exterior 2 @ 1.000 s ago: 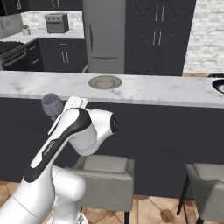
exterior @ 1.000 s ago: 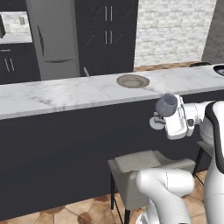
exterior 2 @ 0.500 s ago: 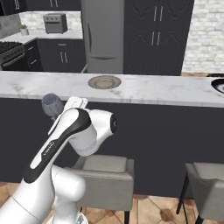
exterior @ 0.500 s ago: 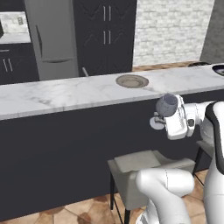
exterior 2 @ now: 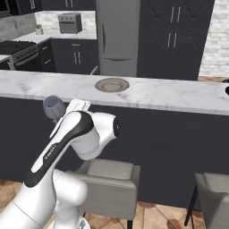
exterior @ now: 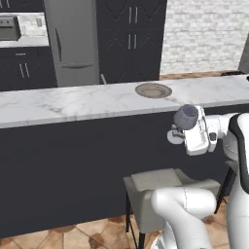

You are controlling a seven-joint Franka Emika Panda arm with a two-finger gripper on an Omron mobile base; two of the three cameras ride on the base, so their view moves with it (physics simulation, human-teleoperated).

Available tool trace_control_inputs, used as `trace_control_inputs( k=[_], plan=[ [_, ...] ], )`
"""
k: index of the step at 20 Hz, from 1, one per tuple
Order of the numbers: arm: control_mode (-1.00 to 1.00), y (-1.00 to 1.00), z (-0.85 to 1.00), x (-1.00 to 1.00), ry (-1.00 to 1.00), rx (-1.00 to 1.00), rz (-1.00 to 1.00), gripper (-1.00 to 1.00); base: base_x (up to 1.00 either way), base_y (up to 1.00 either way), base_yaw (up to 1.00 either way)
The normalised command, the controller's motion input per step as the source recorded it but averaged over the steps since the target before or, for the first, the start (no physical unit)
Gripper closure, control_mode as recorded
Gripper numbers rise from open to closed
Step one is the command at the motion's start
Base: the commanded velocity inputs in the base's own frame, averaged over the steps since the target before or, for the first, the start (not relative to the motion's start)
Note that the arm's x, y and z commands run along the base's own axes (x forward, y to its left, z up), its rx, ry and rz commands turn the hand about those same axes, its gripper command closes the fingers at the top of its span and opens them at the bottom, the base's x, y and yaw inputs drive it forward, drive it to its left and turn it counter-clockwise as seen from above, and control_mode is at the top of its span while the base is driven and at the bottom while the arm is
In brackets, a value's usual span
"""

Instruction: Retrieve the wine glasses from the counter and place one next to each plate.

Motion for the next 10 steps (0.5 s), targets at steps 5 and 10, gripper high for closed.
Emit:
trace_control_inputs(
  k=[5, 10],
  plan=[
    [-1.00, -0.15, 0.00, 0.51, 0.13, 0.03, 0.06, 1.00, 0.00, 0.00, 0.00],
    [-1.00, -0.16, 0.15, 0.21, 0.06, 0.01, 0.00, 1.00, 0.00, 0.00, 0.00]
  ],
)
